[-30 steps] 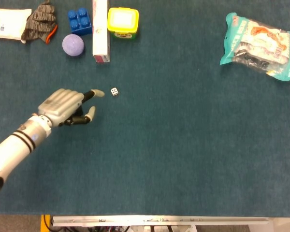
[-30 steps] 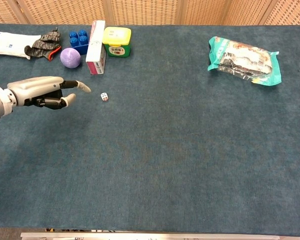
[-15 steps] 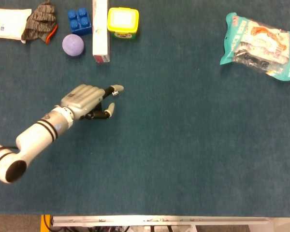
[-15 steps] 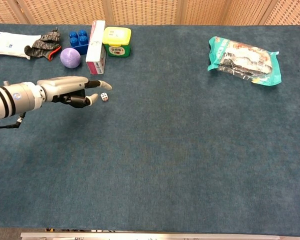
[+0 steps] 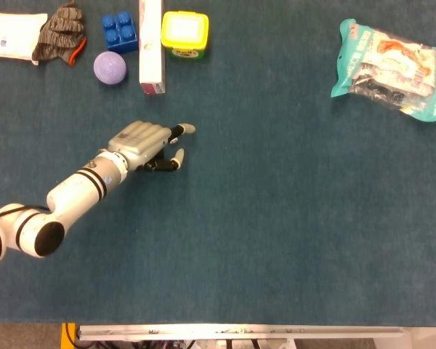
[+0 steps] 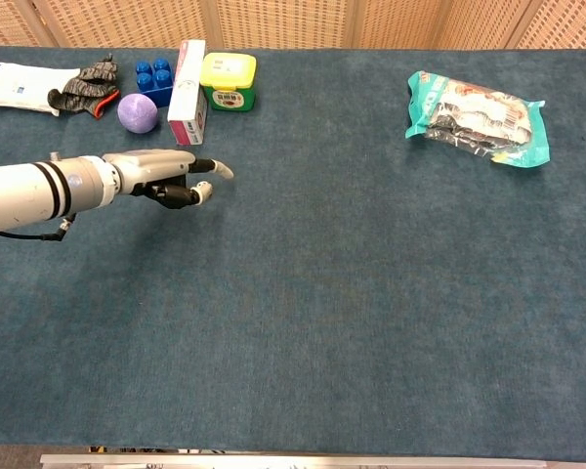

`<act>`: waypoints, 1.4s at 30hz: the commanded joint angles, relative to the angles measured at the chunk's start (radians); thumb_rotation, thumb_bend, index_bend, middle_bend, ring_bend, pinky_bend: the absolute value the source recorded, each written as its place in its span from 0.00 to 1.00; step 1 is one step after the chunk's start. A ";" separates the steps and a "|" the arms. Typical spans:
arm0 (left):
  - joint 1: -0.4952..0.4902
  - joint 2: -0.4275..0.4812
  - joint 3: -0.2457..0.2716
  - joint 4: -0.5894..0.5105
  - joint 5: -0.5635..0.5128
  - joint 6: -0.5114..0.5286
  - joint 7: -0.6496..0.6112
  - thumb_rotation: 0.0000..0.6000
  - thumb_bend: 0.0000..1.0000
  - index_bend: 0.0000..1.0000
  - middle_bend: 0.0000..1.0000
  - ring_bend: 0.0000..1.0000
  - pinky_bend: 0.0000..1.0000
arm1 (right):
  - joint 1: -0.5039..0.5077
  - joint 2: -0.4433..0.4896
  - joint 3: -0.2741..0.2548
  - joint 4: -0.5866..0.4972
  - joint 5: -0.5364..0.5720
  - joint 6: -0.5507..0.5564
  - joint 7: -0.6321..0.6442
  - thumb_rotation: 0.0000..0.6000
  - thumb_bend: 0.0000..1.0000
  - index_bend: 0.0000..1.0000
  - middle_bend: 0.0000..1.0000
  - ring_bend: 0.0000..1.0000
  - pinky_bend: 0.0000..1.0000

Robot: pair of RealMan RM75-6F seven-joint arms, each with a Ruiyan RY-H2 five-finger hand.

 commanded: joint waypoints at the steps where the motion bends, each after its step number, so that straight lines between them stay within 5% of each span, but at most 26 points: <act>1: -0.011 -0.004 0.017 0.006 -0.027 0.002 0.023 0.27 0.58 0.10 1.00 1.00 1.00 | 0.000 -0.001 0.000 0.001 0.000 -0.001 0.001 1.00 0.39 0.15 0.33 0.31 0.32; 22: 0.034 0.119 0.093 -0.126 -0.053 0.091 0.067 0.29 0.58 0.11 1.00 1.00 1.00 | -0.005 0.001 -0.002 -0.014 -0.018 0.014 -0.002 1.00 0.39 0.15 0.33 0.31 0.32; 30: 0.130 0.187 0.083 -0.222 0.032 0.255 0.019 0.29 0.57 0.09 1.00 0.98 1.00 | -0.005 0.007 -0.003 -0.027 -0.022 0.016 -0.011 1.00 0.39 0.15 0.33 0.31 0.32; 32: 0.173 0.192 0.079 -0.232 0.068 0.333 -0.001 0.30 0.56 0.06 0.94 0.90 0.96 | -0.005 0.008 -0.003 -0.027 -0.017 0.012 -0.012 1.00 0.39 0.15 0.33 0.31 0.32; 39: 0.370 0.196 0.087 -0.233 0.149 0.659 -0.039 0.40 0.37 0.01 0.51 0.49 0.64 | 0.002 0.006 0.000 -0.022 0.012 -0.020 -0.022 1.00 0.39 0.15 0.33 0.31 0.32; 42: 0.443 0.185 0.081 -0.203 0.157 0.769 -0.053 0.43 0.34 0.01 0.42 0.41 0.54 | 0.007 -0.003 0.002 -0.017 0.024 -0.037 -0.026 1.00 0.39 0.15 0.33 0.31 0.32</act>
